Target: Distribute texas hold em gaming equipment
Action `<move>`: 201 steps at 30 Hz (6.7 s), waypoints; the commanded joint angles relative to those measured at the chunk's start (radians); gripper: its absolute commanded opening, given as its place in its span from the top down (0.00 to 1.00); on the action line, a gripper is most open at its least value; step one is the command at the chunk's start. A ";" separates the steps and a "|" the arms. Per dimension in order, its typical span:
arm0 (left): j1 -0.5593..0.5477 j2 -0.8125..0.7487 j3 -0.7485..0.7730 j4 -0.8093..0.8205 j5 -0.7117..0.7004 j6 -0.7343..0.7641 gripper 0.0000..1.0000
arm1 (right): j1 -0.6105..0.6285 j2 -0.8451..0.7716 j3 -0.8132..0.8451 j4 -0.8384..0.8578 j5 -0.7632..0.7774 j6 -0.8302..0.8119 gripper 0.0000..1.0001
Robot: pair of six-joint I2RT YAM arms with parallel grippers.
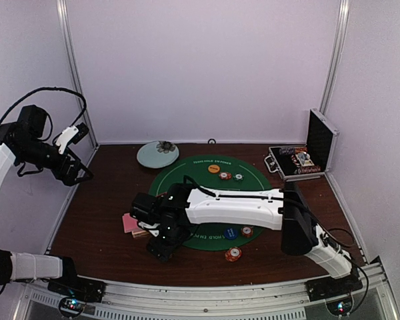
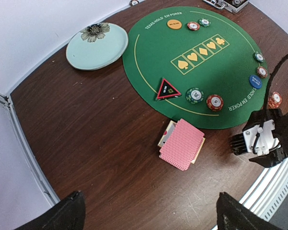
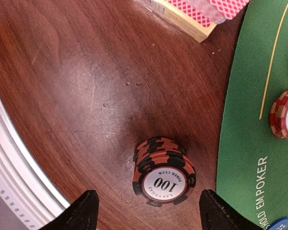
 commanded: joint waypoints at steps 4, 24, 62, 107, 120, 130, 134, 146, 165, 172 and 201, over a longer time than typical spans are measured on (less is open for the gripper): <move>0.006 -0.020 0.004 0.006 0.002 0.013 0.02 | -0.003 0.042 0.055 -0.025 -0.010 -0.017 0.29; 0.007 -0.015 -0.002 0.007 -0.003 0.020 0.02 | -0.014 0.038 0.055 -0.016 0.019 -0.013 0.54; 0.006 -0.011 -0.002 0.007 -0.012 0.017 0.02 | -0.332 -0.194 -0.013 -0.011 0.116 -0.022 0.71; 0.006 -0.021 -0.027 0.000 0.007 0.026 0.02 | -0.032 -0.120 -0.125 0.114 0.029 -0.001 0.13; 0.007 -0.015 -0.016 -0.005 -0.003 0.035 0.03 | -0.027 0.016 0.028 0.037 0.036 -0.046 0.13; 0.007 -0.013 -0.013 -0.004 -0.003 0.037 0.02 | -0.027 0.040 0.024 0.031 0.028 -0.051 0.20; 0.006 -0.013 -0.010 -0.004 -0.003 0.036 0.02 | -0.026 0.047 0.024 0.033 0.014 -0.054 0.22; 0.007 -0.013 -0.015 -0.005 -0.006 0.038 0.02 | -0.026 0.047 0.023 0.041 0.016 -0.051 0.42; 0.006 -0.018 -0.023 -0.005 -0.009 0.042 0.02 | -0.026 0.033 0.046 0.032 0.010 -0.051 0.49; 0.006 -0.018 -0.023 -0.004 -0.010 0.041 0.03 | -0.025 0.035 0.048 0.026 0.010 -0.051 0.50; 0.007 -0.022 -0.019 -0.005 -0.010 0.043 0.03 | -0.027 0.018 0.089 -0.003 0.032 -0.052 0.71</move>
